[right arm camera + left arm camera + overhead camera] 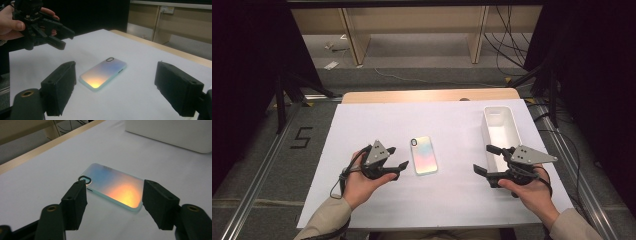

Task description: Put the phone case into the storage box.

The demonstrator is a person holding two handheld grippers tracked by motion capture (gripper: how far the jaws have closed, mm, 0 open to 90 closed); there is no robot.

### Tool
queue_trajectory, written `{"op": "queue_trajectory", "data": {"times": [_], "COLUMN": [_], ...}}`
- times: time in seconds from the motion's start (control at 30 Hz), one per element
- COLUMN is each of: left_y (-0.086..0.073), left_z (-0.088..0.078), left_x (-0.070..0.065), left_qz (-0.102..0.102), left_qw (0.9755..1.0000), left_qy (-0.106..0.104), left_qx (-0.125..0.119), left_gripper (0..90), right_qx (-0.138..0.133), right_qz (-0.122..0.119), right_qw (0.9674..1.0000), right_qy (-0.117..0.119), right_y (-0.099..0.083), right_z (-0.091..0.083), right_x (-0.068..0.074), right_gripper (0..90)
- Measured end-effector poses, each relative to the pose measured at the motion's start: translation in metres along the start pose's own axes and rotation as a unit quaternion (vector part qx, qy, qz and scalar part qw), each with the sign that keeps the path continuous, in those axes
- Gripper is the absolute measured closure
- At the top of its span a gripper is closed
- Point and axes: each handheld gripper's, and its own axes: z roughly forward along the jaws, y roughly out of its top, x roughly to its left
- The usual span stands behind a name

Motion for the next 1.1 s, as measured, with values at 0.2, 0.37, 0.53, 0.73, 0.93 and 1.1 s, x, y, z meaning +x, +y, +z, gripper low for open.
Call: {"op": "queue_trajectory", "data": {"times": [0.2,0.37,0.53,0.73,0.93,1.1], "left_y": [0.005,0.012,0.018,0.024,0.027,0.028], "left_z": [0.016,0.030,0.047,0.067,0.079,0.086], "left_x": [-0.006,-0.011,-0.017,-0.025,-0.027,-0.029], "left_qz": [0.006,0.012,0.018,0.019,0.011,0.014], "left_qw": [0.9998,0.9992,0.9979,0.9963,0.9950,0.9940], "left_qy": [-0.015,-0.029,-0.041,-0.053,-0.058,-0.059], "left_qx": [0.013,0.024,0.047,0.065,0.080,0.091], "left_gripper": [52.2,64.6,79.4,89.8,89.9,89.9], "right_qx": [0.003,0.003,0.003,0.002,0.006,0.007], "right_qz": [0.001,0.000,0.002,0.002,0.000,-0.001], "right_qw": [1.0000,1.0000,1.0000,1.0000,1.0000,1.0000], "right_qy": [0.000,0.000,0.000,-0.001,-0.001,-0.002], "right_y": [-0.001,-0.001,-0.001,-0.001,-0.002,-0.002], "right_z": [0.003,0.003,0.003,0.003,0.004,0.004], "right_x": [0.000,0.001,0.000,0.000,0.000,0.000], "right_gripper": [18.4,18.3,18.4,18.4,18.6,18.7]}}
